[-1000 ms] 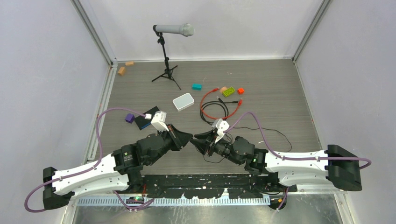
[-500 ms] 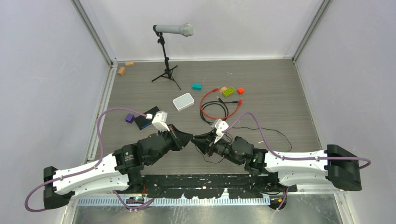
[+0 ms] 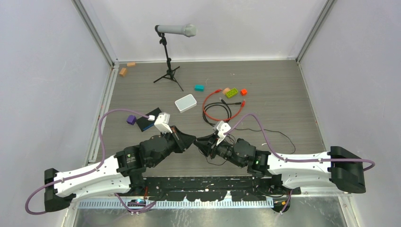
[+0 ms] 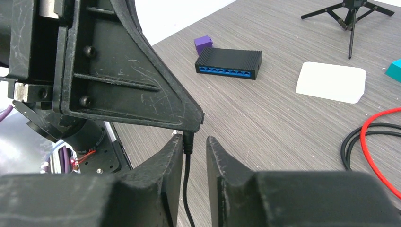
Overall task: Insert the plug into the switch port
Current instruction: Pick up the power from the center of the board.
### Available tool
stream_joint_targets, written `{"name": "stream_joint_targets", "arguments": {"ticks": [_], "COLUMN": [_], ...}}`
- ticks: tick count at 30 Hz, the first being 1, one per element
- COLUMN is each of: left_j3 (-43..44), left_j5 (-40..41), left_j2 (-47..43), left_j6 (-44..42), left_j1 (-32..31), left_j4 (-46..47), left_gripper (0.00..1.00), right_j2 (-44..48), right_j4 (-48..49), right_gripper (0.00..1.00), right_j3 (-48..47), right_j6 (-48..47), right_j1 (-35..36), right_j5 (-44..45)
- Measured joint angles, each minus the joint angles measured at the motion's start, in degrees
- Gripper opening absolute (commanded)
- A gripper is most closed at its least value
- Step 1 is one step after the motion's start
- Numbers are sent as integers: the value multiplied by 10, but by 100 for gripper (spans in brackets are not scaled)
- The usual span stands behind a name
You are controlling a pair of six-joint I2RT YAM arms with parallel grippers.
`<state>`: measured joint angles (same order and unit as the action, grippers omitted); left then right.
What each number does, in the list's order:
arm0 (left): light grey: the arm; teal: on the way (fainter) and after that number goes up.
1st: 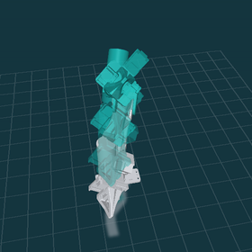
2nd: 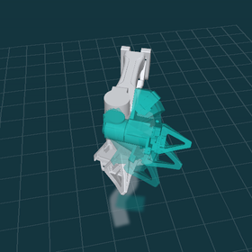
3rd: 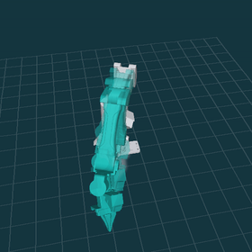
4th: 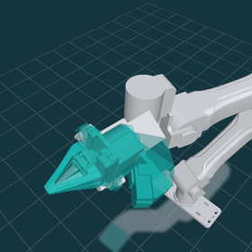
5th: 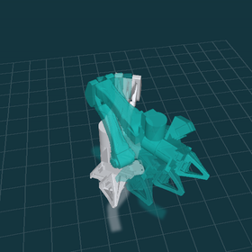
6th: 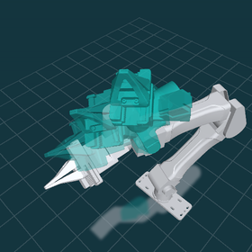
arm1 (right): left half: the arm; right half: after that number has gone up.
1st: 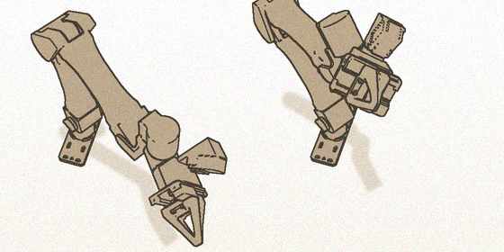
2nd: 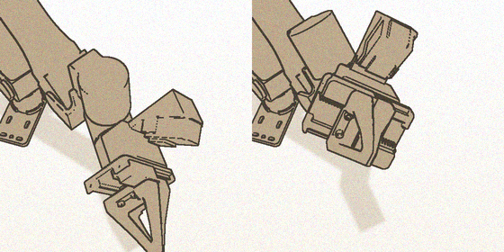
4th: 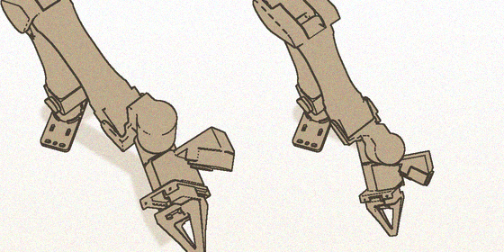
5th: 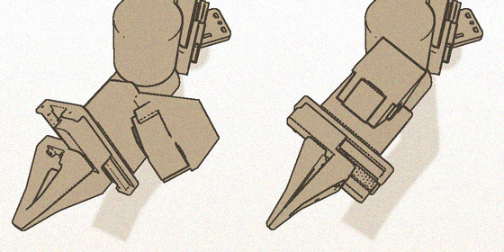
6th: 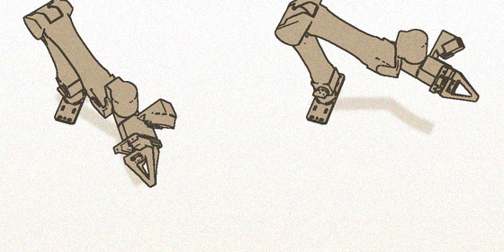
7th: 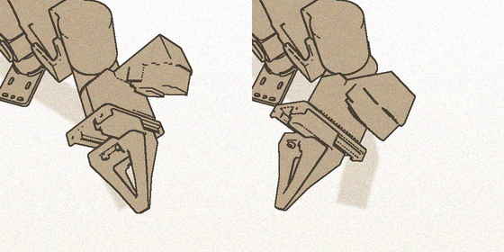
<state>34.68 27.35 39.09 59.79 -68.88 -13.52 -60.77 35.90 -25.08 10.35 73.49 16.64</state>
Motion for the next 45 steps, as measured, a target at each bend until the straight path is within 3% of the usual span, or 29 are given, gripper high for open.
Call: {"name": "stream_joint_targets", "arguments": {"ticks": [2, 4, 7, 15, 17, 23, 28, 33, 37, 45], "left_j3": [0, 0, 0, 0, 8, 20, 0, -78, -141, -129], "left_j5": [0, 0, 0, 7, 21, 76, 111, 117, 74, -33], "left_j2": [1, 1, 2, 1, 5, 29, 30, 35, 82, 329], "left_j6": [0, 0, 0, -2, -2, -19, -116, -274, -377, -499], "left_j1": [0, 0, 0, 0, 0, 0, 0, 19, 65, 166], "left_j4": [0, 0, 0, -14, -47, -114, -74, 78, 226, 448], "left_gripper": [3, 3, 9, 87, 96, 100, 100, 100, 100, 100], "right_j2": [-1, -1, -1, 6, 17, 58, 76, 94, 108, 123], "right_j4": [0, 0, 0, -6, -15, -34, -56, -80, -98, -168], "right_gripper": [17, 2, 1, 0, 1, 0, 0, 1, 0, 0], "right_j3": [0, 0, 0, 3, 7, 26, 33, 33, 33, 14], "right_j6": [1, 1, 3, 3, 5, 10, 14, 15, 12, -8], "right_j1": [0, 0, 2, 2, 2, 2, 2, 2, 2, -4], "right_j5": [0, -2, -2, 16, 25, 53, 71, 82, 92, 130]}}
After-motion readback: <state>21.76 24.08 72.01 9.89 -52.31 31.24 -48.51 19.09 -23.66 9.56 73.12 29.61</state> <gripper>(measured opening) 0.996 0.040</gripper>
